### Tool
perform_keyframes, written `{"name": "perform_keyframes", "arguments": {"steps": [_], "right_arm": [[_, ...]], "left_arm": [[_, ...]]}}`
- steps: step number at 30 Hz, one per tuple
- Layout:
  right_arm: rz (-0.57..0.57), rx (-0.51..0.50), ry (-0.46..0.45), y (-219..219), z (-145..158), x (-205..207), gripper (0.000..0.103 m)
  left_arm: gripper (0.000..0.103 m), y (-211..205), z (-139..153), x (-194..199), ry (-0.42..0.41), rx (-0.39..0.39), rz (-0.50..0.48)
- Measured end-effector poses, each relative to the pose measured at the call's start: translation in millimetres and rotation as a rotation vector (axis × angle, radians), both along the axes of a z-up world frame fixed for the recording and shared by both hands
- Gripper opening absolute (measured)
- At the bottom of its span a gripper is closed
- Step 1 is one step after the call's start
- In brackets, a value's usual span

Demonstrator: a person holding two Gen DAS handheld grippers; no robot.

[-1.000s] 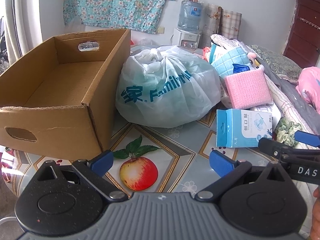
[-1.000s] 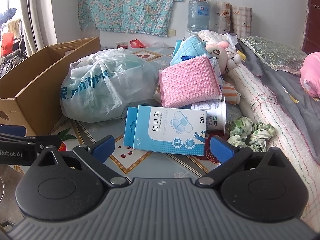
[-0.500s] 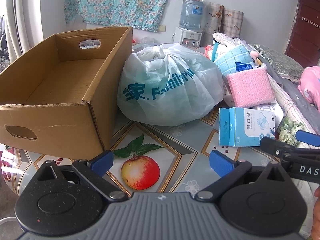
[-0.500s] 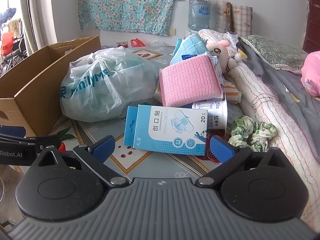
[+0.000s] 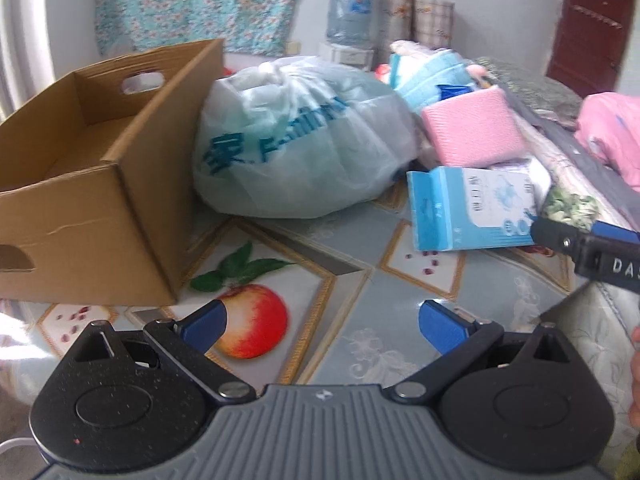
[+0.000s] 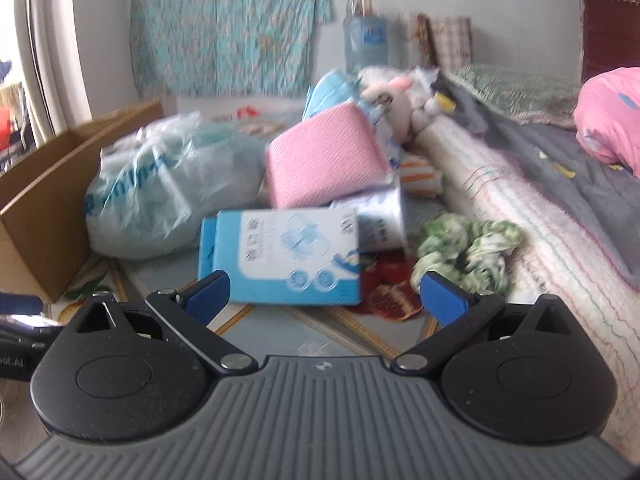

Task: Organize soft objects
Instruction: 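Lower the left gripper onto the blue bandage box while the right gripper reaches toward it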

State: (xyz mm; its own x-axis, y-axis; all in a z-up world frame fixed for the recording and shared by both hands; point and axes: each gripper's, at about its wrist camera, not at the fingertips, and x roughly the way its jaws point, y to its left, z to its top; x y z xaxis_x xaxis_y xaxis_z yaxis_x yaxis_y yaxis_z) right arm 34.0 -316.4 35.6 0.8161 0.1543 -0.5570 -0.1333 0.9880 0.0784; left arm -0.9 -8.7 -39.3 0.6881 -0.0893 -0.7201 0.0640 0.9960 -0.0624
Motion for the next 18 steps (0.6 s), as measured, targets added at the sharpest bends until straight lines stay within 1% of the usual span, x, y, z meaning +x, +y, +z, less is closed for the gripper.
{"name": "perform_keyframes", "arguments": {"steps": [3,5,8,10,12,13,14,15,16,17,18], "right_arm": [[-0.013,0.027,-0.025,-13.8,3.0,5.0,0.102],[-0.011,0.076,-0.033,-21.9,7.2,13.2,0.102],[0.001,0.198,-0.031,-34.8,10.5,30.7,0.102],[0.016,0.254,-0.018,-37.6,8.9,45.1,0.101],[0.011,0.266,0.008,-35.4,4.8,59.7,0.095],[0.008,0.269,0.021,-34.0,2.2,66.6,0.087],[0.002,0.274,0.043,-33.0,-0.8,73.2,0.083],[-0.008,0.281,0.063,-33.4,-4.3,77.9,0.08],[-0.012,0.296,0.08,-33.4,-8.6,80.7,0.074],[-0.012,0.309,0.097,-33.4,-12.6,83.3,0.071],[-0.015,0.316,0.116,-32.6,-16.5,85.2,0.069]], "left_arm": [[0.103,-5.2,-2.4,3.5,-0.024,-0.051,-0.06],[0.103,-9.8,-3.2,6.8,-0.044,-0.071,-0.093],[0.102,-20.5,-4.3,13.6,-0.071,-0.065,-0.131],[0.099,-26.3,-6.0,18.3,-0.078,-0.056,-0.147],[0.095,-31.8,-8.9,24.0,-0.067,-0.059,-0.171],[0.094,-33.8,-10.4,26.5,-0.06,-0.07,-0.184],[0.091,-35.6,-12.0,29.0,-0.054,-0.083,-0.195],[0.085,-37.9,-13.3,31.3,-0.044,-0.095,-0.207],[0.082,-41.4,-14.6,34.1,-0.032,-0.101,-0.225],[0.076,-45.4,-16.0,36.3,-0.024,-0.101,-0.243],[0.073,-49.3,-17.2,37.9,-0.021,-0.097,-0.254]]}}
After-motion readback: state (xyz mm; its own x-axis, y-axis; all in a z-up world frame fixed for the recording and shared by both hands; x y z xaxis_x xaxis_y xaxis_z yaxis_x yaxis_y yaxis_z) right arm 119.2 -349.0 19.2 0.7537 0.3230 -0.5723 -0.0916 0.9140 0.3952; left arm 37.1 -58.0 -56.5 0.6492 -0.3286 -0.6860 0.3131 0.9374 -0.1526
